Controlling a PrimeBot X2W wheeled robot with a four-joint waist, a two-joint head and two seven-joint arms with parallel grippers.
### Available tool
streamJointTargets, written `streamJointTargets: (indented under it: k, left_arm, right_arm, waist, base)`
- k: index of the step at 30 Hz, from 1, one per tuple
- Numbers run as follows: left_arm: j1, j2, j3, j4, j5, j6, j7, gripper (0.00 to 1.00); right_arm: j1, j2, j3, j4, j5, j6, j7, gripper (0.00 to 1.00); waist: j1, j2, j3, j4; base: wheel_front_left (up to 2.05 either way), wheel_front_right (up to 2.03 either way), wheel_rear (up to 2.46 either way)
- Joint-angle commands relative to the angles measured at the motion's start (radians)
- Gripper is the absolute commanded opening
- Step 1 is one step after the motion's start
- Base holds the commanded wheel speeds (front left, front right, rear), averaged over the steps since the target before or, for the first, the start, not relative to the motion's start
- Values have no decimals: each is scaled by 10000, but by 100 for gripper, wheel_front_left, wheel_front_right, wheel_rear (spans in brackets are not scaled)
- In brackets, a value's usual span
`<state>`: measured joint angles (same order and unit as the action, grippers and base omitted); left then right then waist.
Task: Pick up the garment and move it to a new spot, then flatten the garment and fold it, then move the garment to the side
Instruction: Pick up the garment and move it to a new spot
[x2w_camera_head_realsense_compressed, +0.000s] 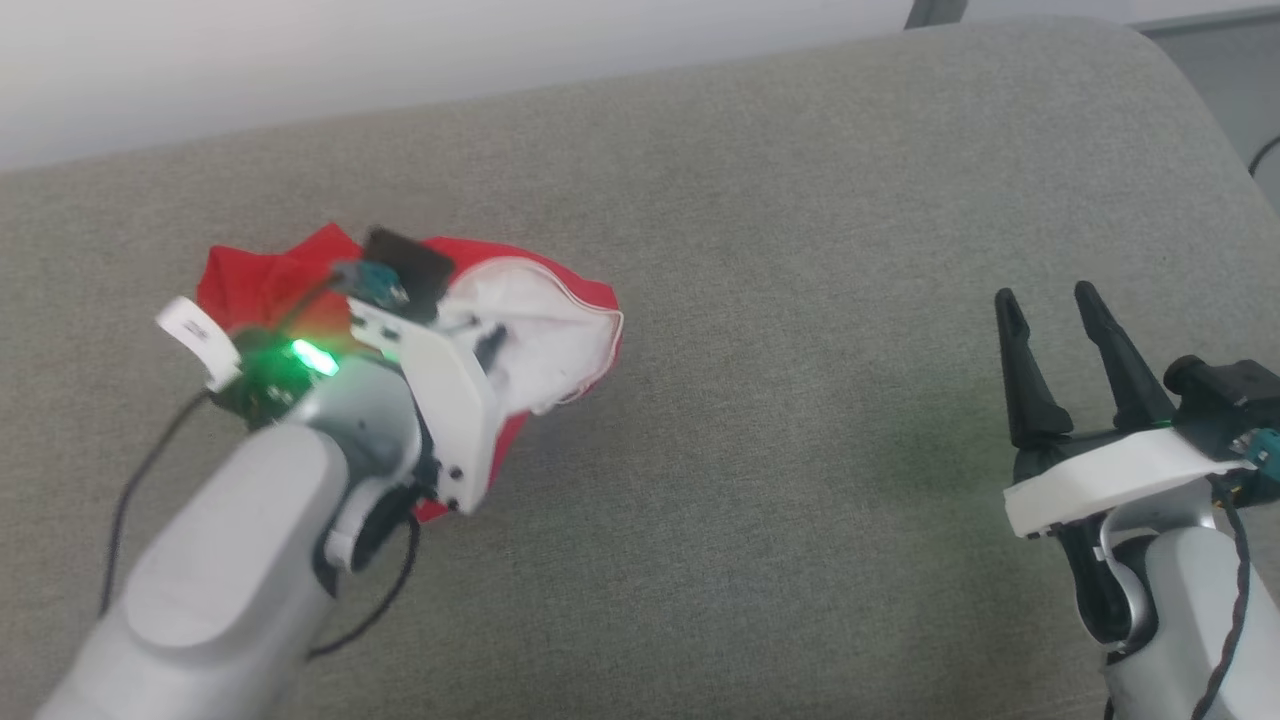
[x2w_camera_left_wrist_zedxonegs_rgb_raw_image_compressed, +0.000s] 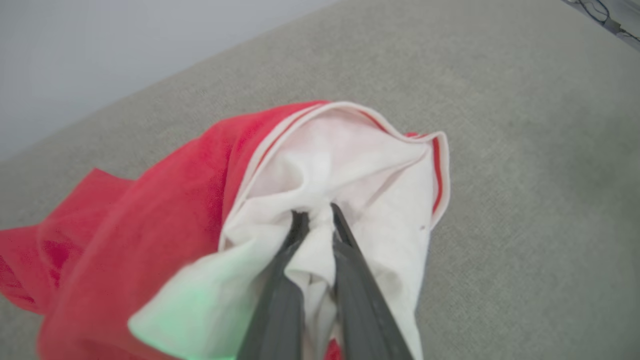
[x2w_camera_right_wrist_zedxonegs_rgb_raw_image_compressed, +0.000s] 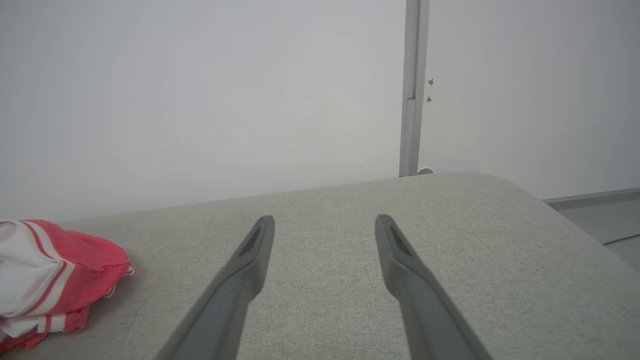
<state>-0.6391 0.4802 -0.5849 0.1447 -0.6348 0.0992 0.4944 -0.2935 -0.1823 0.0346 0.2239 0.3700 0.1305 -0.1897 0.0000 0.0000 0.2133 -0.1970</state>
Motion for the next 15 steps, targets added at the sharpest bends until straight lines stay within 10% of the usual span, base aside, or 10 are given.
streamJointTargets:
  k: [1, 13, 15]
  left_arm:
    - [218, -111, -100, 245, -114, -62, -134, 0]
    - [363, -1111, -838, 3418, -178, -688, -758, 0]
    - [258, -1236, -880, 3765, -207, -776, -845, 20]
  right_arm:
    - [-149, 72, 82, 61, 79, 4, -99, 100]
    - [-500, 92, 583, 680, 169, 4, -344, 100]
    - [-553, 57, 607, 751, 183, 4, -356, 100]
  waist:
    - [0, 0, 85, -72]
    - [0, 0, 203, -144]
    - [0, 0, 153, -102]
  base:
    - [0, 0, 0]
    - [0, 0, 0]
    - [0, 0, 0]
